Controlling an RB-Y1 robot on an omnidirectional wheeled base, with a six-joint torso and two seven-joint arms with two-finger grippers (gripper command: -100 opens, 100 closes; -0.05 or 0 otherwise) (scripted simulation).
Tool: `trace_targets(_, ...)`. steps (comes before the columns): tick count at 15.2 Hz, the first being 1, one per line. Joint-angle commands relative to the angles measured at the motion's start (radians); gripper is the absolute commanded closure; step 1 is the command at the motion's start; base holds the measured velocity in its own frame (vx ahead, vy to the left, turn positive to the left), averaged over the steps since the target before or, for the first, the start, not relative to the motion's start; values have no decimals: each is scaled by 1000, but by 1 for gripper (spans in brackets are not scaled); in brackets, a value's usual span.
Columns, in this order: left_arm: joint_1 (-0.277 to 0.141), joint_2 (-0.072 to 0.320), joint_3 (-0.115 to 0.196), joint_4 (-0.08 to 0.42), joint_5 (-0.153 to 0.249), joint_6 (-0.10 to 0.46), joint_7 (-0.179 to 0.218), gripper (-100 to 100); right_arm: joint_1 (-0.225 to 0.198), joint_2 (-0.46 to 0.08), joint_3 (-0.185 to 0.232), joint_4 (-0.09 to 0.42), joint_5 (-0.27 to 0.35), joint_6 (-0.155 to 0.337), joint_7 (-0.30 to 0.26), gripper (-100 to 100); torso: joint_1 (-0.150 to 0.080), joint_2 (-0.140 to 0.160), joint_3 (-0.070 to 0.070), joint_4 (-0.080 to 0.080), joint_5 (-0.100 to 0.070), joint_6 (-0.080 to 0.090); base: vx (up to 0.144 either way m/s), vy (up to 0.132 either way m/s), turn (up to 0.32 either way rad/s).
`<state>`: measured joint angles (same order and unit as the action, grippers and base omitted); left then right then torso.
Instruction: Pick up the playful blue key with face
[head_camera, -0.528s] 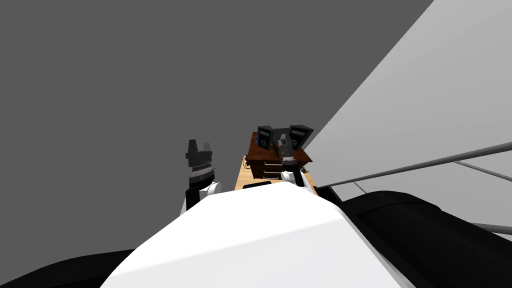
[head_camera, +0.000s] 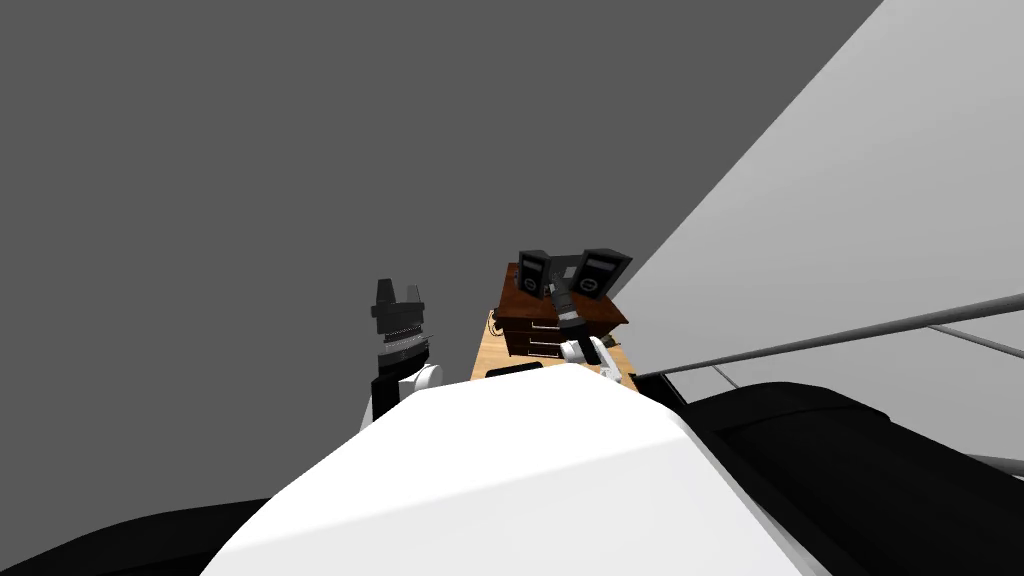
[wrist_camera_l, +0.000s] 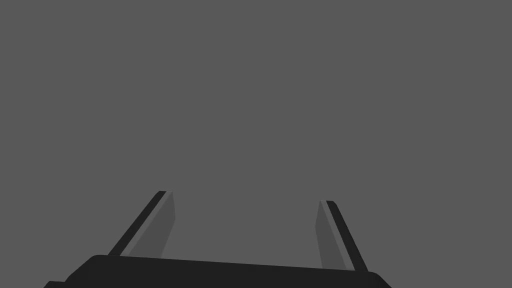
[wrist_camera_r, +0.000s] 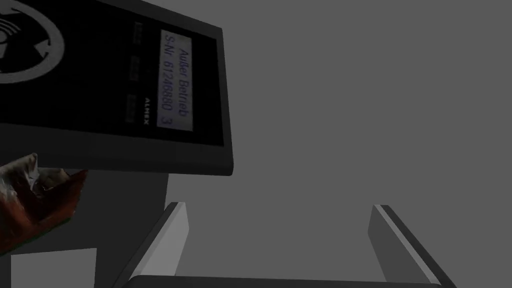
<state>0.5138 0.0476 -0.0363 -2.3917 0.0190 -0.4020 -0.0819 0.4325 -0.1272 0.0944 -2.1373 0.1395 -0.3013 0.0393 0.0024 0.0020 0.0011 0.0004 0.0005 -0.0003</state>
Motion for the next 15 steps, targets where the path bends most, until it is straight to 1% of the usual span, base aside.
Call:
trace_targets(1,0,0,0,0,0,0,0,0,-20,-26,11,30,50,50,29,-100,0,0,0,0,0,0,-38,43,63)
trace_targets(2,0,0,0,0,0,0,0,0,-20,-26,11,30,58,50,29,-100,0,0,0,0,0,0,-35,38,44)
trace_targets(3,0,0,0,0,0,0,0,0,-37,-37,18,52,90,80,47,-100,0,0,0,0,0,0,-31,37,51)
trace_targets(4,0,0,0,0,0,0,0,0,-37,-37,18,52,94,80,47,-100,0,0,0,0,0,0,-25,35,43)
trace_targets(5,0,0,0,0,0,0,0,0,-55,-49,27,75,128,111,67,-100,0,0,0,0,0,0,-27,35,41)
trace_targets(6,0,0,0,0,0,0,0,0,-55,-49,27,75,134,111,67,-100,0,0,0,0,0,0,-27,30,40)
trace_targets(7,0,0,0,0,0,0,0,0,-74,-59,35,100,168,144,88,-100,0,0,0,0,0,0,-29,33,52)
trace_targets(8,0,0,0,0,0,0,0,0,-74,-59,35,100,175,144,88,-100,0,0,0,0,0,0,-28,30,51)
trace_targets(9,0,0,0,0,0,0,0,0,-94,-70,44,126,205,176,110,-100,0,0,0,0,0,0,-35,35,60)
trace_targets(10,0,0,0,0,0,0,0,0,-94,-70,44,126,218,179,110,-100,0,0,0,0,0,0,-34,36,53)
trace_targets(11,0,0,0,0,0,0,0,0,-115,-80,54,153,247,209,133,-100,0,0,0,0,0,0,-36,40,70)
trace_targets(12,0,0,0,0,0,0,0,0,-115,-80,54,153,264,216,133,-100,0,0,0,0,0,0,-31,36,55)
trace_targets(13,0,0,0,0,0,0,0,0,-137,-91,63,181,290,242,156,-100,0,0,0,0,0,0,-27,39,67)
trace_targets(14,0,0,0,0,0,0,0,0,-137,-91,63,181,309,254,156,-100,0,0,0,0,0,0,-26,38,48)
trace_targets(15,0,0,0,0,0,0,0,0,-137,-91,63,181,311,254,156,-100,0,0,0,0,0,0,-17,25,12)
